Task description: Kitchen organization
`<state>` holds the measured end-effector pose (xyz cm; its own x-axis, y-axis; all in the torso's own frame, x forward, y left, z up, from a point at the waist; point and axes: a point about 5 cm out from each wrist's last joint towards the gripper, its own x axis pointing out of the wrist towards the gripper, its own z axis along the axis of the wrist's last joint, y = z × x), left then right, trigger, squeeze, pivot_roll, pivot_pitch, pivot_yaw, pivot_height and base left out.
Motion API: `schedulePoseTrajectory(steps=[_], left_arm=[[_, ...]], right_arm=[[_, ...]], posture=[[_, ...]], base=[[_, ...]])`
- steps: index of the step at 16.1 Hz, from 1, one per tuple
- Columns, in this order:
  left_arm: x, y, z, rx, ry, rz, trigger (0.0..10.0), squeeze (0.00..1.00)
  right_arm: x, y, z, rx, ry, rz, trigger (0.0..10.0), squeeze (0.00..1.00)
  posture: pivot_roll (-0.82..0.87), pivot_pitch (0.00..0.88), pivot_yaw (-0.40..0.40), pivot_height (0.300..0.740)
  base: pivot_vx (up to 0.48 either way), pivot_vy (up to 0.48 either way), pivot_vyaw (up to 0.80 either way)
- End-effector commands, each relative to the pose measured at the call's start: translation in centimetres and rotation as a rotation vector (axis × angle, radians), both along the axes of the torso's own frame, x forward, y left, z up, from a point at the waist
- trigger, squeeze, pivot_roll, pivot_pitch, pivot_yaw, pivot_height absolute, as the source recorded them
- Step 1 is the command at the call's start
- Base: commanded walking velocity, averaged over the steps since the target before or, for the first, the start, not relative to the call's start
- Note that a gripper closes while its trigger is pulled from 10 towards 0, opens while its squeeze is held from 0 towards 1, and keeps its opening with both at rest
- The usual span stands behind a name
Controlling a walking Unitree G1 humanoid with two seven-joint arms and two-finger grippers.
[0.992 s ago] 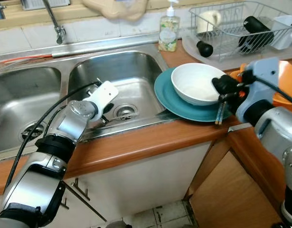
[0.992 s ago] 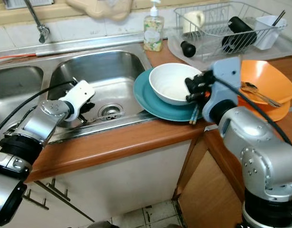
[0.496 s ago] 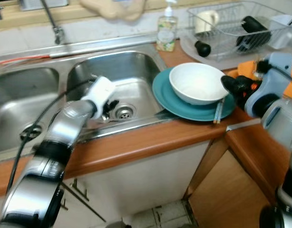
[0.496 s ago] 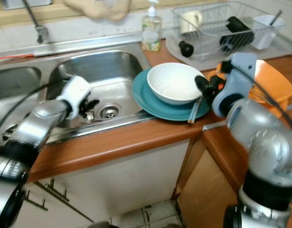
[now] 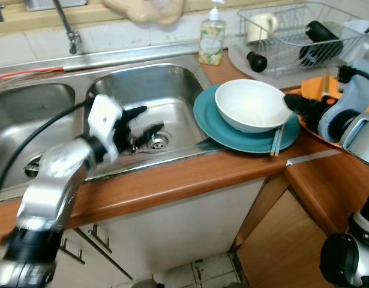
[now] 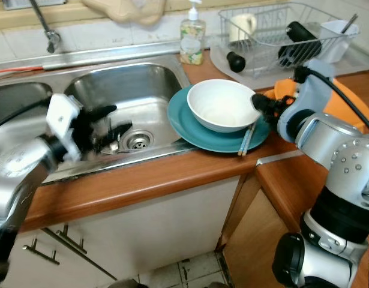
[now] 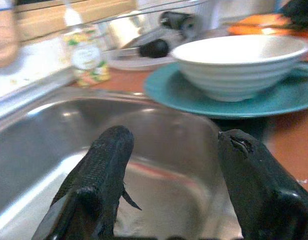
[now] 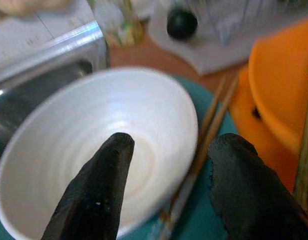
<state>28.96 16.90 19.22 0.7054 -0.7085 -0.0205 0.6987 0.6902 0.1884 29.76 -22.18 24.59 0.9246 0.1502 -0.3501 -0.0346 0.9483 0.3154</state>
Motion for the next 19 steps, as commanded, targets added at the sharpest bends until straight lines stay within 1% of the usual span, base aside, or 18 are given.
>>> schedulePoseTrajectory(steps=[1, 2, 3, 4, 7, 8, 9, 11, 12, 13, 14, 15, 16, 17, 19], left_arm=[[-0.4, -0.1, 0.4, 0.001, -0.002, -0.023, 10.0, 0.0], [-0.9, -0.7, 0.5, -0.006, 0.001, -0.036, 10.0, 0.0], [-1.3, -1.2, 0.5, -0.018, 0.009, -0.05, 10.0, 0.0], [-1.4, -1.3, 0.5, -0.02, 0.013, -0.054, 10.0, 0.0], [-2.0, -1.9, 0.2, -0.029, 0.041, -0.068, 10.0, 0.0], [-2.2, -2.1, 0.2, -0.027, 0.049, -0.08, 10.0, 0.0], [-2.4, -2.3, 0.1, -0.032, 0.06, -0.09, 10.0, 0.0], [-2.8, -2.7, 0.0, -0.017, 0.078, -0.112, 10.0, 0.0], [-2.9, -2.8, 0.0, -0.019, 0.083, -0.117, 10.0, 0.0], [-3.1, -3.1, -0.1, -0.022, 0.089, -0.123, 10.0, 0.0], [-3.2, -3.2, -0.1, -0.023, 0.092, -0.123, 10.0, 0.0], [-3.3, -3.3, -0.1, -0.023, 0.094, -0.125, 10.0, 0.0], [-3.3, -3.3, -0.1, -0.024, 0.095, -0.125, 10.0, 0.0], [-3.3, -3.4, -0.1, -0.022, 0.096, -0.128, 10.0, 0.0], [-3.2, -3.5, -0.2, -0.005, 0.099, -0.131, 10.0, 0.0]], right_arm=[[0.2, 0.2, 0.1, 0.018, 0.023, 0.016, 10.0, 0.0], [0.3, 0.5, -0.4, 0.028, 0.057, 0.023, 10.0, 0.0], [0.4, 0.5, -0.7, 0.01, 0.078, 0.012, 10.0, 0.0], [0.4, 0.6, -0.8, 0.009, 0.08, 0.01, 10.0, 0.0], [0.7, 0.7, -0.9, 0.058, 0.096, 0.007, 10.0, 0.0], [0.8, 0.8, -1.2, 0.08, 0.101, 0.009, 6.6, 0.0], [0.9, 0.9, -1.4, 0.079, 0.106, 0.004, 4.3, 0.0], [1.0, 1.5, -1.8, 0.121, 0.116, 0.02, 2.4, 0.0], [1.0, 1.6, -1.9, 0.129, 0.122, 0.022, 2.4, 0.0], [1.0, 1.8, -2.4, 0.14, 0.139, 0.021, 1.7, 0.0], [1.0, 1.8, -2.7, 0.145, 0.148, 0.017, 1.3, 0.0], [0.9, 1.9, -2.9, 0.149, 0.155, 0.015, 0.4, 0.0], [0.9, 1.9, -3.0, 0.151, 0.157, 0.014, 0.3, 0.0], [0.8, 1.9, -3.1, 0.154, 0.16, 0.011, 0.0, 0.0], [0.7, 1.8, -3.1, 0.15, 0.155, 0.002, 0.1, 0.0]], posture=[[-0.1, 0.0, 0.022, 0.74], [-0.1, 0.0, 0.02, 0.74], [-0.1, 0.0, 0.018, 0.74], [-0.1, 0.0, 0.018, 0.74], [-0.09, 0.0, 0.016, 0.74], [-0.09, 0.0, 0.016, 0.74], [-0.09, 0.0, 0.017, 0.74], [-0.09, 0.0, 0.018, 0.74], [-0.09, 0.0, 0.018, 0.74], [-0.09, 0.0, 0.02, 0.74], [-0.09, 0.0, 0.02, 0.74], [-0.09, 0.0, 0.022, 0.74], [-0.09, 0.0, 0.022, 0.74], [-0.09, 0.0, 0.025, 0.74], [-0.09, 0.0, 0.025, 0.74]], base=[[0.0, 0.0, 0.0], [0.0, 0.0, 0.0], [0.0, 0.0, 0.0], [0.0, 0.0, 0.0], [0.0, 0.0, 0.0], [0.0, 0.0, 0.0], [0.0, 0.0, 0.0], [0.0, 0.0, 0.0], [0.0, 0.0, 0.0], [0.0, 0.0, 0.0], [0.0, 0.0, 0.0], [0.0, 0.0, 0.0], [0.0, 0.0, 0.0], [0.0, 0.0, 0.0], [0.0, 0.0, 0.0]])
